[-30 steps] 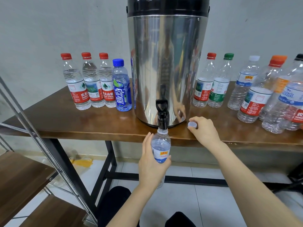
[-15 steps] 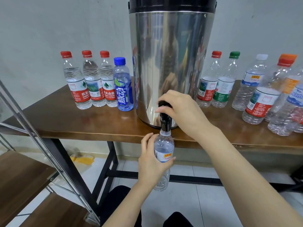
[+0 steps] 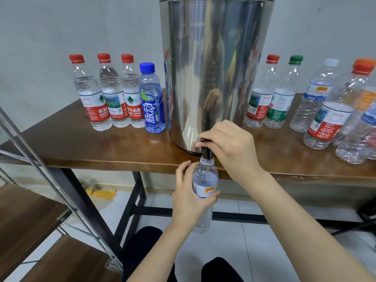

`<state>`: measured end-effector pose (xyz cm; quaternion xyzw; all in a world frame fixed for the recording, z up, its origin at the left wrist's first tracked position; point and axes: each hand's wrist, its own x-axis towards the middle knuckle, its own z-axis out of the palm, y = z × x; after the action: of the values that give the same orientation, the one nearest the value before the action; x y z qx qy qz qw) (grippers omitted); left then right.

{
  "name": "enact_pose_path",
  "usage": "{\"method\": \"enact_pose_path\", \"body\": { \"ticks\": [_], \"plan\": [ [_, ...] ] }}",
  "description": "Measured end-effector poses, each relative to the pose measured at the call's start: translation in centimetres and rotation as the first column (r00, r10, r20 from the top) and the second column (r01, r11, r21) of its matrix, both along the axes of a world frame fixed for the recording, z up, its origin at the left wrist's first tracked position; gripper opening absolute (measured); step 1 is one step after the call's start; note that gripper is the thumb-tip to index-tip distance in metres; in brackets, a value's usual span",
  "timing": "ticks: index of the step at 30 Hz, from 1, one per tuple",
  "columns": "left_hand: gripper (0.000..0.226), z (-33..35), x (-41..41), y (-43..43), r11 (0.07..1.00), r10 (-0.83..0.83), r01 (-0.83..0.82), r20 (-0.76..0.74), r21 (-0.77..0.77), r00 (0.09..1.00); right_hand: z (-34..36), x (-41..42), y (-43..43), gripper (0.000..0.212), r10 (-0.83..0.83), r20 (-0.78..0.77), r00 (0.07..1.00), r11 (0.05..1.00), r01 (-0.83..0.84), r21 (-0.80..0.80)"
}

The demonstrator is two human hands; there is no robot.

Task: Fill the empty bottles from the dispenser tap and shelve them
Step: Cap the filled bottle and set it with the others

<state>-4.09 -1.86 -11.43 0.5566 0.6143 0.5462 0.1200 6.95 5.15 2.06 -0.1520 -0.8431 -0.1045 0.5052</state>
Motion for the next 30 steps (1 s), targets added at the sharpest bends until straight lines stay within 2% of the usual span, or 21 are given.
{"method": "enact_pose_path", "body": {
  "ticks": [3, 5, 8, 9, 12, 15, 19, 22, 30],
  "plan": [
    [0.082, 0.2, 0.1, -0.1, 1.000, 0.005, -0.005, 0.007, 0.001, 1.000, -1.0, 0.4, 0.0, 0.017, 0.005, 0.006, 1.000, 0.998, -0.005, 0.055],
    [0.083, 0.3, 0.1, -0.1, 1.000, 0.001, -0.001, 0.014, 0.006, 1.000, -1.9, 0.6, -0.3, 0.004, -0.014, 0.017, 1.000, 0.997, 0.012, 0.082],
    [0.085, 0.4, 0.2, -0.1, 1.000, 0.002, -0.002, 0.017, 0.002, 1.000, -2.6, 0.4, -0.7, 0.006, -0.042, -0.020, 0.999, 0.995, 0.044, 0.085],
    [0.086, 0.4, 0.3, -0.1, 1.000, 0.004, -0.004, 0.019, -0.002, 1.000, -2.5, 0.3, -1.0, 0.016, -0.058, -0.039, 0.998, 0.995, 0.061, 0.084],
    [0.088, 0.5, 0.3, -0.2, 1.000, -0.002, 0.002, 0.031, -0.007, 1.000, -2.2, -0.2, -1.9, 0.033, -0.137, -0.098, 0.986, 0.990, 0.137, -0.005],
    [0.085, 0.6, 0.3, -0.3, 1.000, -0.013, 0.012, 0.033, 0.012, 0.999, -2.5, -0.2, -2.6, 0.023, -0.216, -0.142, 0.966, 0.969, 0.195, -0.151],
    [0.083, 0.5, 0.2, -0.3, 1.000, 0.006, -0.006, 0.021, 0.026, 1.000, -3.4, 1.6, -1.8, 0.020, -0.137, -0.183, 0.974, 0.965, 0.089, -0.247],
    [0.084, 0.5, 0.3, -0.3, 1.000, 0.014, -0.015, 0.012, 0.028, 1.000, -3.5, 2.8, -0.7, 0.022, -0.077, -0.158, 0.984, 0.956, 0.028, -0.292],
    [0.083, 0.1, 0.3, -0.2, 1.000, 0.009, -0.009, 0.007, 0.024, 1.000, -4.1, 1.7, 0.0, 0.024, -0.047, -0.295, 0.954, 0.984, -0.007, -0.178]
  ]
}}
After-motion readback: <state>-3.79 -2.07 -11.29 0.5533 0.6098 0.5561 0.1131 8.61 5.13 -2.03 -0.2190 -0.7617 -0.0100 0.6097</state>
